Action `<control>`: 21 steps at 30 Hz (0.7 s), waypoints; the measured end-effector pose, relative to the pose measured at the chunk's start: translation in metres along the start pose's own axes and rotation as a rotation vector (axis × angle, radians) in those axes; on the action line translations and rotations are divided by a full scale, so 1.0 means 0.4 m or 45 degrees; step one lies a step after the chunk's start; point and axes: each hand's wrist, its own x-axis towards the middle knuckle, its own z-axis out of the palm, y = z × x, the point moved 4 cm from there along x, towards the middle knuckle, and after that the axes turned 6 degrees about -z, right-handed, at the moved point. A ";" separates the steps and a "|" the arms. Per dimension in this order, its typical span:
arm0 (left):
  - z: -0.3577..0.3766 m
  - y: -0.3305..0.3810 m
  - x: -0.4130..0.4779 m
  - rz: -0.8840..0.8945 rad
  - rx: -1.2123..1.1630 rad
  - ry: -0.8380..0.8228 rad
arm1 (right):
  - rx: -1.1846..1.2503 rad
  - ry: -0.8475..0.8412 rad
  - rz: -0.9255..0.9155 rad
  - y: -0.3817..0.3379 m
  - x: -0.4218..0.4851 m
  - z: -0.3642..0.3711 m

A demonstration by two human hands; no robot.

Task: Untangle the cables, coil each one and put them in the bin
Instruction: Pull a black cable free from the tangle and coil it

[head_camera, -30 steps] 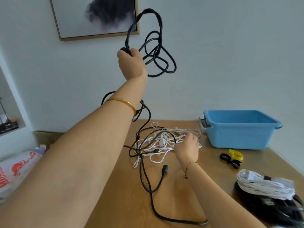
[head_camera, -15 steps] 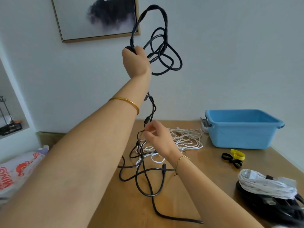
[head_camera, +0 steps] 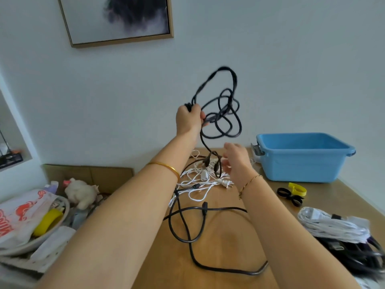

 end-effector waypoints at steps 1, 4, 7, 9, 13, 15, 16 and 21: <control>0.000 -0.032 -0.004 -0.025 0.080 -0.027 | -0.014 0.095 -0.030 -0.004 0.013 -0.025; -0.007 -0.118 -0.014 -0.146 0.288 -0.160 | -0.027 0.428 -0.230 -0.031 0.041 -0.105; -0.014 -0.173 -0.024 -0.194 0.506 -0.296 | -0.187 0.630 -0.465 -0.075 0.034 -0.138; -0.014 -0.183 -0.037 -0.151 0.634 -0.399 | -0.421 0.513 -0.638 -0.100 0.029 -0.119; -0.018 -0.173 -0.071 -0.179 0.608 -0.616 | -1.275 0.070 -0.802 -0.098 0.033 -0.044; -0.020 -0.165 -0.072 -0.200 0.578 -0.716 | -1.424 -0.118 -0.790 -0.076 0.042 -0.016; -0.021 -0.160 -0.071 -0.215 0.570 -0.746 | -1.400 -0.191 -0.771 -0.067 0.045 -0.010; -0.039 -0.138 -0.060 -0.334 0.500 -0.820 | -1.036 -0.382 -0.685 -0.069 0.044 -0.013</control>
